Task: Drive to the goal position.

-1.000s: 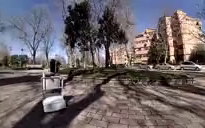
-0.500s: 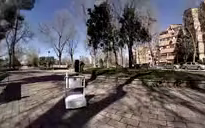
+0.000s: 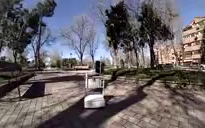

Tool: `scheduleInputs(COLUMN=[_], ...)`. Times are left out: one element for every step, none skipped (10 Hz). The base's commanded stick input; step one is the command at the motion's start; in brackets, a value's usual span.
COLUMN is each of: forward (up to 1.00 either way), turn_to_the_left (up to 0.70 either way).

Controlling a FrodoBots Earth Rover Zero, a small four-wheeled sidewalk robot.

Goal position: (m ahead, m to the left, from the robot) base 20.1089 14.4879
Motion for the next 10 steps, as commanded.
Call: scheduleInputs(forward=[0.00,0.00,0.00,0.00,0.00,0.00,0.00,0.00,0.00,0.00], turn_to_the_left=[0.00,0.00,0.00,0.00,0.00,-0.43,-0.70,-0.70,-0.70,-0.70])
